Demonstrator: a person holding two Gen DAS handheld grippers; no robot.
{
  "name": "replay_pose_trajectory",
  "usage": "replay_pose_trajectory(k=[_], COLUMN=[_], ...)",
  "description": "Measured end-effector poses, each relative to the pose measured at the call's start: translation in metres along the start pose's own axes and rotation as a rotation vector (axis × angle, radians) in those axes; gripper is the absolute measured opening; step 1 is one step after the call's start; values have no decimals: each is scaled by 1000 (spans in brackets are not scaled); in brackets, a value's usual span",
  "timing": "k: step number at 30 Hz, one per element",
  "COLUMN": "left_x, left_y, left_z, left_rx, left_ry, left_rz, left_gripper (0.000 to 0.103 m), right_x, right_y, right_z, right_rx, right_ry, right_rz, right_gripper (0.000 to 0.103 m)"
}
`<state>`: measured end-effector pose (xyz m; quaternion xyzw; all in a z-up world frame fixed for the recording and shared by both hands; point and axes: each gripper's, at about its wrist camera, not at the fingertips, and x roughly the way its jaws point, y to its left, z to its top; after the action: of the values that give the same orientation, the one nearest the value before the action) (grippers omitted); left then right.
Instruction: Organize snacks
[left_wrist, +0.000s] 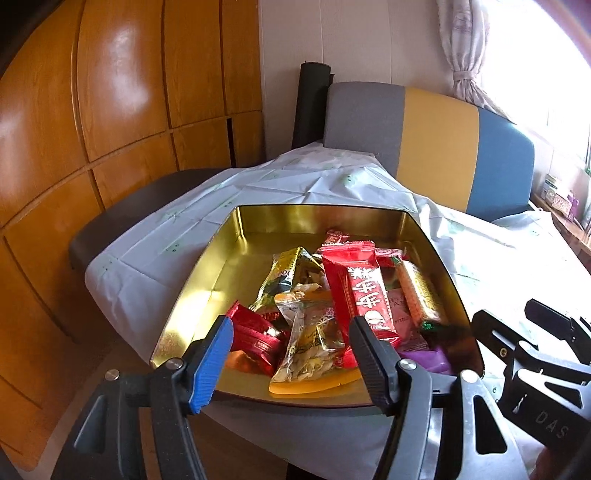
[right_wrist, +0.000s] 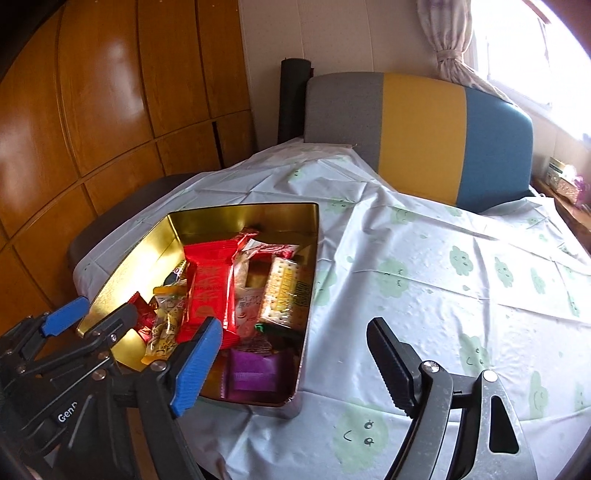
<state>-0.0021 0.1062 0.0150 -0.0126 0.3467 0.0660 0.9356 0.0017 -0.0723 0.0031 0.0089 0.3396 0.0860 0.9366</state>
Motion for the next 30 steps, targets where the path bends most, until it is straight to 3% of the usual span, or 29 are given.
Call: replay_pose_trajectory(k=[3,30], left_x=[-2,-2], left_y=[-1,-1], left_z=[1,1], left_rx=[-5,-2], left_ry=[-10,-26], left_rz=[2,66], left_gripper=[72,72], right_x=[-1,0], right_y=[-1,0], right_z=[-1,-4], right_rx=[1,3], right_ry=[-1,-2], right_rz=[-1,4], right_gripper=[83,86])
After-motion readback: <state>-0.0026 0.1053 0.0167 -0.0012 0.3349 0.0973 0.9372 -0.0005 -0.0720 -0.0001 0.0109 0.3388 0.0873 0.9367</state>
